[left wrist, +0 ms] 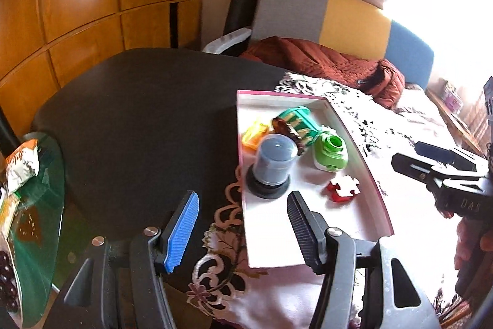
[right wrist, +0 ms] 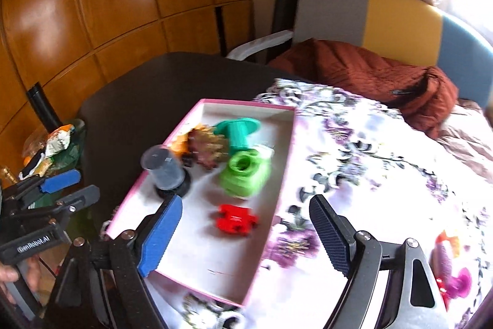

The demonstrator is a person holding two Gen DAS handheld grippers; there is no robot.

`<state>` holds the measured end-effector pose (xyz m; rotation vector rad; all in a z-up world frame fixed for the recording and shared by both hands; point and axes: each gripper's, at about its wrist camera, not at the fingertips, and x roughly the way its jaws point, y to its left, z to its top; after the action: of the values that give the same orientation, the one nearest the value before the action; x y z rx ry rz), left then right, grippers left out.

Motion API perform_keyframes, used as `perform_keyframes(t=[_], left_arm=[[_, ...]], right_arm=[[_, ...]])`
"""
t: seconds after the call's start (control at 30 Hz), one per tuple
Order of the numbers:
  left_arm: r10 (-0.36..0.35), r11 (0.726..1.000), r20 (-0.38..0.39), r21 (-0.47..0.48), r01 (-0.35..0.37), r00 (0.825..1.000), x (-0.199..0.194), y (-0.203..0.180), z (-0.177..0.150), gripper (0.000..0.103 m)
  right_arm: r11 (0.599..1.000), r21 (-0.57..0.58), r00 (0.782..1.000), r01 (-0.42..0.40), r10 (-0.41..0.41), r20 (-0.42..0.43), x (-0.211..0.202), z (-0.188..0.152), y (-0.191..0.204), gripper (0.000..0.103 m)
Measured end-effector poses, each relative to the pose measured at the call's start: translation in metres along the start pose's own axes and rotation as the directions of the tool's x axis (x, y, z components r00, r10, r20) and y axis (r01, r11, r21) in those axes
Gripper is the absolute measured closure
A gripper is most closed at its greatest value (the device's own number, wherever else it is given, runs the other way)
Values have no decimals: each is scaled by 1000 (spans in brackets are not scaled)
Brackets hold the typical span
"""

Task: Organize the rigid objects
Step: 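Move both tools back toward the remaining toys on the tablecloth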

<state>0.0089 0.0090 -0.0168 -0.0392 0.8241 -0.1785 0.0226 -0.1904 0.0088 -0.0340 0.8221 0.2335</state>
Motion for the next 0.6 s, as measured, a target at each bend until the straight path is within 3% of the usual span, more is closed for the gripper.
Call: perform_keyframes(t=[0.33,0.47,0.6], left_arm=[[-45,994,0,101,45,999,1,-42,5,43],[-64,987,-11,145,65,998,1,-59,5,43],[-80,978,-20,193,82,997,2,-78,7,43]], right_arm=[[971,141,980,195,-198,14,-43,-23,-102,14],[934,214,956,286,-293,-1,-61,-38,-152,13],[867,315,917,386,-399,-24,-79,-60,-205,12]])
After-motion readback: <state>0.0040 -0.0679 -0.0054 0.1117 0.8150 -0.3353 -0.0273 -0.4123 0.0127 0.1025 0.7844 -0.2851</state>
